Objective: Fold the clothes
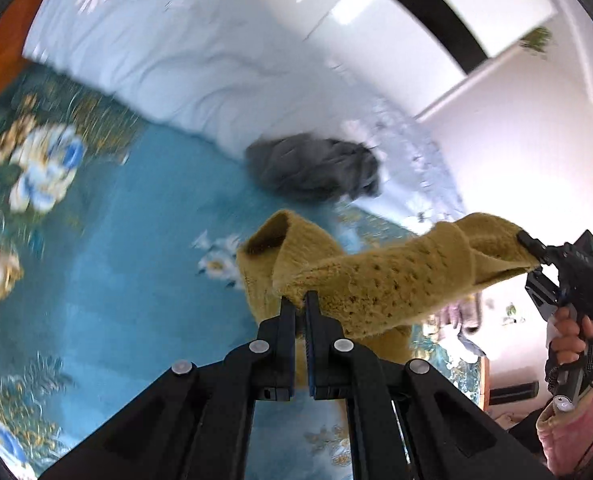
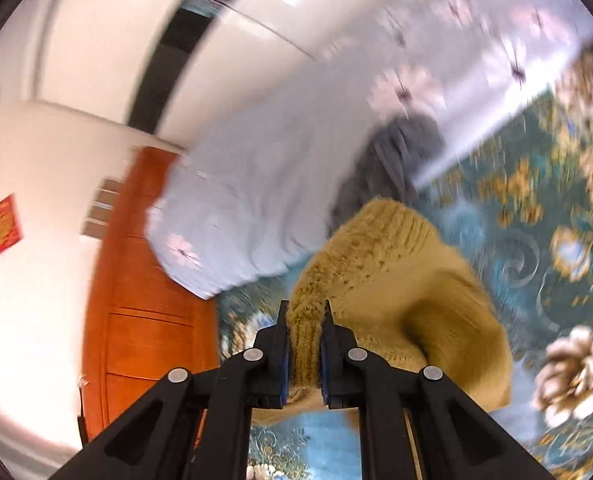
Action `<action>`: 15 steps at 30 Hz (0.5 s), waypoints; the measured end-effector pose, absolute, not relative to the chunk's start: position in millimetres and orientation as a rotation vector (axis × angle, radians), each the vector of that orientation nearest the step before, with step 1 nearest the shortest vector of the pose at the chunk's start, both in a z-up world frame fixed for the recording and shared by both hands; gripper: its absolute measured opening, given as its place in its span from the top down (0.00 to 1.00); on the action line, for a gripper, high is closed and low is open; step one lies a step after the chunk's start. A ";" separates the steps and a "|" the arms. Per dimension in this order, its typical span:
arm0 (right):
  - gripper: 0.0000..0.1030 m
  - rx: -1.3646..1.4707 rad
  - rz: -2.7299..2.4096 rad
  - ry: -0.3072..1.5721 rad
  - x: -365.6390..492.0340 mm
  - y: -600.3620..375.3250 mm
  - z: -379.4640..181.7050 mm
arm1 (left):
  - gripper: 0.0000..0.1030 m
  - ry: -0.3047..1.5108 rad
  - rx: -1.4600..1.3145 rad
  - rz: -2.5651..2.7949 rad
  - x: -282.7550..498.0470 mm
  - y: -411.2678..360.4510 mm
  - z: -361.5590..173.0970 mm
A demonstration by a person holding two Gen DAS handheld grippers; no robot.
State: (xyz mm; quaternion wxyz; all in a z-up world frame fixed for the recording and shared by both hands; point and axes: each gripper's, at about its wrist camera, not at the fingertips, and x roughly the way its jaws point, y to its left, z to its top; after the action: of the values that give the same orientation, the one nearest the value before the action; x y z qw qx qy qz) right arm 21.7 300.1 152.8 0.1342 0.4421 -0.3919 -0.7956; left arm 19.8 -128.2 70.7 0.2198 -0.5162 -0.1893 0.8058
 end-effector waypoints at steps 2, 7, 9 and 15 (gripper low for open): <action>0.89 1.271 -2.330 -1.128 45.9 312.4 159.8 | 0.96 -0.473 -1.439 2.224 31.0 -124.1 70.3; 0.88 1.462 -2.299 -1.298 101.1 338.8 111.0 | 0.97 -0.408 -1.625 2.196 56.1 -120.1 42.0; 0.88 1.518 -2.265 -1.392 118.7 347.2 88.1 | 0.97 -0.441 -1.701 2.169 59.4 -124.0 27.3; 0.88 1.564 -2.219 -1.446 127.4 357.9 68.0 | 0.97 -0.698 -1.921 2.065 65.1 -136.5 -9.4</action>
State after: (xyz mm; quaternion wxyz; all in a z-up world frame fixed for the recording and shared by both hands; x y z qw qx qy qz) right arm 127.4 357.9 68.0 0.0327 0.5082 -0.4698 -0.7211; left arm 65.1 -136.5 -9.4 0.1176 -0.6566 -0.2387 0.7057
